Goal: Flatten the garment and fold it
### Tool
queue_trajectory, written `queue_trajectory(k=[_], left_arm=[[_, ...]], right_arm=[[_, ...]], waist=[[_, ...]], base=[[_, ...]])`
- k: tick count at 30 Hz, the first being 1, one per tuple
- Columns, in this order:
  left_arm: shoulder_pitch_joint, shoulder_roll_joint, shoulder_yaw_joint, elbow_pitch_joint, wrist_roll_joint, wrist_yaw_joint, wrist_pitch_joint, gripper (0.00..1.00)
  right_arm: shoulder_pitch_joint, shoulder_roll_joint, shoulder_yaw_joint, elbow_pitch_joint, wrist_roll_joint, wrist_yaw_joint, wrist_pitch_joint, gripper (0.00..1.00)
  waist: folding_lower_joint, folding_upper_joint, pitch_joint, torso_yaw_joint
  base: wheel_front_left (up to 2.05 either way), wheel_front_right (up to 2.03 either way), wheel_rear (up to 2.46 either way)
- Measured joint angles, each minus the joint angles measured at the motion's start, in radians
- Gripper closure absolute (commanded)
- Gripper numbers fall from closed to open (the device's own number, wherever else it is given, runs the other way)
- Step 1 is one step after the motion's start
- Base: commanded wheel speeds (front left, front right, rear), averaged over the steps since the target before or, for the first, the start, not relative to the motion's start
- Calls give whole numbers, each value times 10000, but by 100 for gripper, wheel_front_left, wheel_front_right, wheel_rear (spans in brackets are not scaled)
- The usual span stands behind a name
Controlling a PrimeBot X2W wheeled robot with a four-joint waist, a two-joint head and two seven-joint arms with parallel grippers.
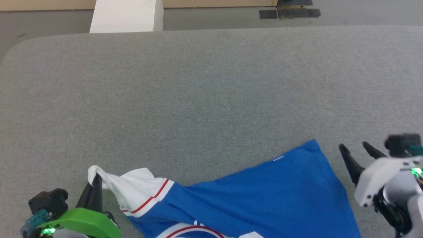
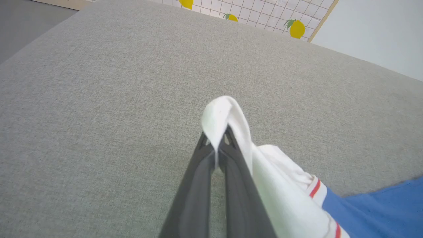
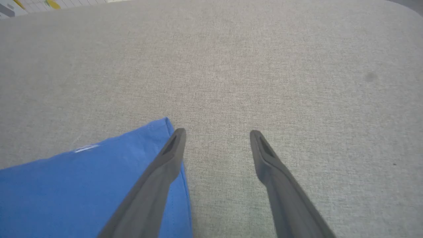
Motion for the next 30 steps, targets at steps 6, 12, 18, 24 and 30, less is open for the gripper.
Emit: queue_trajectory(k=[6, 12, 18, 24, 30], left_arm=[[-352, -169, -128, 184, 56, -96, -107, 100], [-660, -318, -267, 408, 58, -265, -226, 100], [-944, -485, -391, 639, 58, -431, -318, 100], [-1014, -593, -447, 909, 56, -529, -414, 100], [-1020, -583, -453, 1112, 52, -606, -416, 100]], right_arm=[[-1372, -1149, 1825, 113, 757, 2, 2527, 0], [-2392, -1628, 3141, 293, 1590, 2, 4727, 0], [-3021, -1833, 3691, 895, 2019, 4, 6042, 0], [-3302, -2010, 3948, 1170, 2522, 0, 6571, 100], [-3319, -2034, 4374, 1338, 2834, -2, 6194, 100]], waist=[[0, 0, 335, 274], [0, 0, 696, 547], [0, 0, 973, 807], [0, 0, 1056, 1039], [0, 0, 824, 1022]], base=[[0, 0, 0], [0, 0, 0], [0, 0, 0], [0, 0, 0], [0, 0, 0]])
